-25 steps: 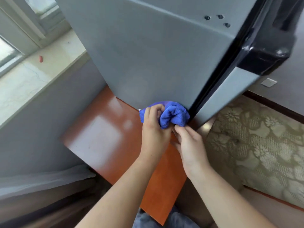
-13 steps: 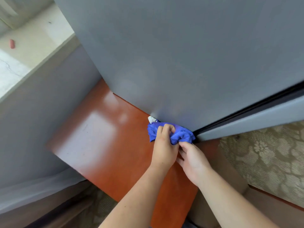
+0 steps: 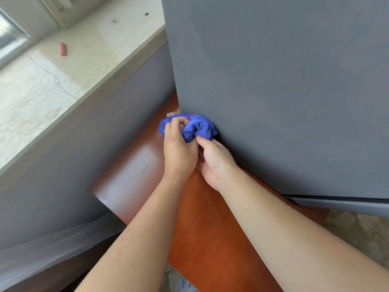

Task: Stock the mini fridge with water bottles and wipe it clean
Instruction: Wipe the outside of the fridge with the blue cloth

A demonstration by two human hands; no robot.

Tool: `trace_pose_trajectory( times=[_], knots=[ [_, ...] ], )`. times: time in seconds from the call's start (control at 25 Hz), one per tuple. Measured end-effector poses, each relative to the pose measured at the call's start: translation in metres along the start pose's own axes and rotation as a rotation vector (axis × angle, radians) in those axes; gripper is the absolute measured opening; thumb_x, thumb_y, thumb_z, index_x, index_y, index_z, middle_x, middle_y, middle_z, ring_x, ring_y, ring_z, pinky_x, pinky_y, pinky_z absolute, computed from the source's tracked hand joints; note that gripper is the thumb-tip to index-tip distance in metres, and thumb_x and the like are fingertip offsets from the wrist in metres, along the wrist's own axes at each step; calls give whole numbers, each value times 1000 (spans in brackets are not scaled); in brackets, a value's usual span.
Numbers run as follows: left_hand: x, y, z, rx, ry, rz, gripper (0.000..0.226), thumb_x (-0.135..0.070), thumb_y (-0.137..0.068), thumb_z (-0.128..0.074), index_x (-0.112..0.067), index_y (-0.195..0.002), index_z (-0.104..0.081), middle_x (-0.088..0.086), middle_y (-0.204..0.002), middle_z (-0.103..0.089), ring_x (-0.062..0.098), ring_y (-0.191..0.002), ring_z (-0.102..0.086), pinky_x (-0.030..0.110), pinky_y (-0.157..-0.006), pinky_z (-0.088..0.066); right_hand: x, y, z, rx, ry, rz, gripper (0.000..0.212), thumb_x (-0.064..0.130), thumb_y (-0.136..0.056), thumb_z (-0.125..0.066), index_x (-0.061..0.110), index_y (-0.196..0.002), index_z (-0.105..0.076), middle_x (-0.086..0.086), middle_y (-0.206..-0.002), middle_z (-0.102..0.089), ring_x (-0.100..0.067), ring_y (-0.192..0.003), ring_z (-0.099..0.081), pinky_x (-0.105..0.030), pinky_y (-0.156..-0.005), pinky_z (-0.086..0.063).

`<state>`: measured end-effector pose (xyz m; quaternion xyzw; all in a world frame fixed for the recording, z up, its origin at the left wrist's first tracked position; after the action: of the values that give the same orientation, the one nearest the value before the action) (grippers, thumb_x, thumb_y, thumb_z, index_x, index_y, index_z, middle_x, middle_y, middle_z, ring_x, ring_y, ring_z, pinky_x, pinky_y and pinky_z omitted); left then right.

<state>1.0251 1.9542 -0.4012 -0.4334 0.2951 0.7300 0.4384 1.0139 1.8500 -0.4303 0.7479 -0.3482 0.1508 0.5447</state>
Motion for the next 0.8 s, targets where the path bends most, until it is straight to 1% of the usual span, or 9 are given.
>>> trace_pose_trajectory(
  times=[0.08, 0.24, 0.36, 0.44, 0.52, 0.6, 0.68, 0.76, 0.8],
  knots=[
    [-5, -17, 19, -48, 5, 10, 28, -10, -80, -70, -27, -96, -53, -11, -103, -56, 13, -95, -56, 23, -78, -44, 10, -5, -26, 17, 37, 26, 25, 10, -105, -47, 10, -119, -67, -15, -119, -73, -23, -102, -71, -37, -91, -56],
    [-34, -21, 45, -116, 47, 8, 29, -14, -81, -70, -31, -99, -56, -16, -104, -61, 5, -91, -62, 17, -75, -44, 30, 7, -48, 58, 53, 93, 28, 13, -103, -49, 6, -122, -69, -16, -120, -73, -28, -115, -70, -45, -104, -53],
    [-82, -5, 62, -186, 137, -33, 28, -18, -83, -73, -29, -104, -60, -21, -101, -66, 0, -90, -64, 17, -78, -50, 63, 50, -59, 143, 15, 169, 28, 16, -104, -50, 4, -118, -71, -15, -119, -74, -25, -111, -71, -39, -97, -54],
    [-123, 10, 75, -209, 197, -95, 29, -14, -83, -73, -27, -107, -61, -21, -102, -67, 0, -91, -66, 18, -80, -52, 88, 88, -64, 214, -24, 225, 29, 17, -106, -49, 2, -120, -70, -15, -118, -74, -21, -104, -72, -35, -92, -54],
    [-167, 26, 87, -208, 211, -184, 32, -11, -81, -73, -25, -108, -63, -21, -104, -67, 3, -93, -67, 21, -83, -53, 114, 129, -58, 271, -34, 310, 28, 19, -107, -49, 5, -120, -70, -11, -114, -75, -16, -100, -70, -36, -92, -54],
    [-205, 48, 91, -193, 188, -256, 34, -11, -79, -74, -25, -108, -63, -19, -107, -66, 7, -96, -67, 25, -85, -54, 132, 167, -42, 297, -14, 393, 26, 24, -107, -50, 13, -121, -70, -6, -119, -73, -10, -106, -66, -39, -96, -52],
    [-234, 76, 86, -175, 182, -319, 36, -12, -78, -76, -31, -104, -61, -13, -109, -65, 11, -97, -66, 32, -86, -55, 142, 201, -20, 320, -3, 435, 27, 27, -108, -48, 19, -122, -70, -4, -128, -71, -8, -115, -63, -38, -95, -52],
    [-254, 104, 74, -153, 184, -357, 43, -10, -77, -78, -39, -101, -58, -10, -107, -65, 15, -97, -66, 37, -86, -56, 145, 229, 6, 310, 8, 480, 30, 29, -110, -44, 21, -125, -69, -2, -130, -70, -8, -121, -63, -34, -91, -53],
    [-262, 118, 66, -141, 193, -361, 45, -9, -77, -78, -41, -100, -57, -10, -106, -64, 16, -97, -66, 39, -86, -56, 146, 242, 22, 281, 30, 515, 32, 30, -110, -43, 21, -126, -68, -1, -130, -70, -9, -124, -62, -37, -93, -54]
  ],
)
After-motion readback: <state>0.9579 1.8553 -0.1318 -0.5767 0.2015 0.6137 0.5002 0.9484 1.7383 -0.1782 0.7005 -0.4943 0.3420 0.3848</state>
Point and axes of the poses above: each hand's wrist, its own y-axis away from the middle knuckle, its own z-axis out of the back of the hand, x = y × z, the point moved 8 cm from there along -y, towards the middle knuckle
